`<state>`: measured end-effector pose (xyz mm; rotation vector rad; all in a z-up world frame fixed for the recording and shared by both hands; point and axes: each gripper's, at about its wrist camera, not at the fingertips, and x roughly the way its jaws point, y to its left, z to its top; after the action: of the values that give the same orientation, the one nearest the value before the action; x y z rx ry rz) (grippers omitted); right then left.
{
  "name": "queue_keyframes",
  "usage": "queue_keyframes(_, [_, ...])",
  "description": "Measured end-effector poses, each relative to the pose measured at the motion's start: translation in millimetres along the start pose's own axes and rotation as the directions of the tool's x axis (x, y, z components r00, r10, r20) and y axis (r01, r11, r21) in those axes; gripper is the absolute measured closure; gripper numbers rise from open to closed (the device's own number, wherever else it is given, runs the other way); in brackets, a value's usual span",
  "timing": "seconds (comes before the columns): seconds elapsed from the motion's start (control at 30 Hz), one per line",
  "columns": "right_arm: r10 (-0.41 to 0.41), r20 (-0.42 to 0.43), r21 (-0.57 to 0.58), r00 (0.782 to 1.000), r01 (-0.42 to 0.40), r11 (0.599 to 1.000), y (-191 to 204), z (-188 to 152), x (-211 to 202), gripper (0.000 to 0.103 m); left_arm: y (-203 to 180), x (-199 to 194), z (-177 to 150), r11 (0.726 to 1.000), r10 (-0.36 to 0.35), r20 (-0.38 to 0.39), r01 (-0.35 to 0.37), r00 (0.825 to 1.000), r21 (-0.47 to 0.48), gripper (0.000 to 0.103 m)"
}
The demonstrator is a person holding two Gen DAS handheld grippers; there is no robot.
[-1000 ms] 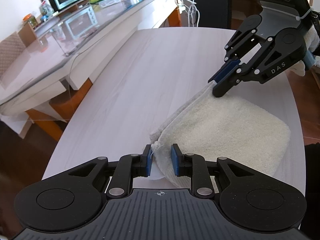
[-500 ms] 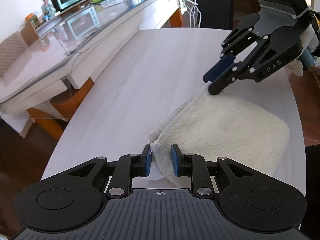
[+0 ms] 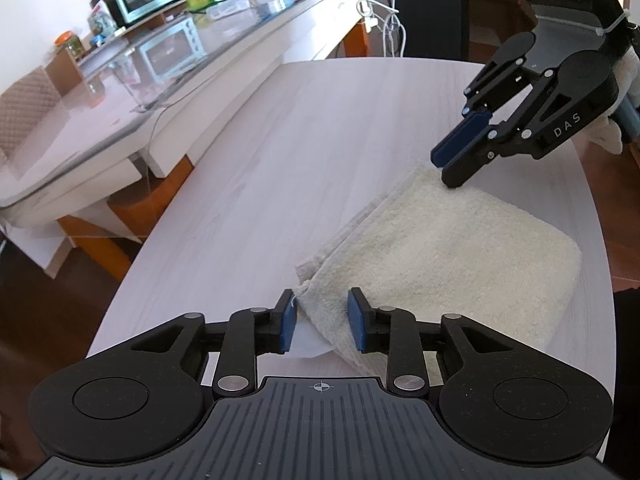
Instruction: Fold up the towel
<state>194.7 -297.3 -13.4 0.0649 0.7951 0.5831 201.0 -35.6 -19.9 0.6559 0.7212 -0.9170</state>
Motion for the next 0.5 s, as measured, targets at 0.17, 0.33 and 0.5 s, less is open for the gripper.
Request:
queue_keyframes(0.17, [-0.008,0.015,0.000,1.000,0.008,1.000,2.7,-0.2,1.0,0.079,9.0,-6.0,-1.1,0.999,0.013,0.032,-0.012,0.999,-0.043,0.068])
queue_keyframes(0.33, [-0.017,0.022,-0.022,1.000,0.018,1.000,7.2,0.3,2.0,0.097,10.1,-8.0,0.2,0.999,0.014,0.034,-0.012,0.999,-0.049,0.068])
queue_keyframes(0.5, [-0.049,0.060,-0.130,0.997,0.057,0.990,25.7,-1.5,-4.2,0.097,6.0,-3.7,3.3,1.000,0.004,0.026,-0.004,1.000,-0.003,0.068])
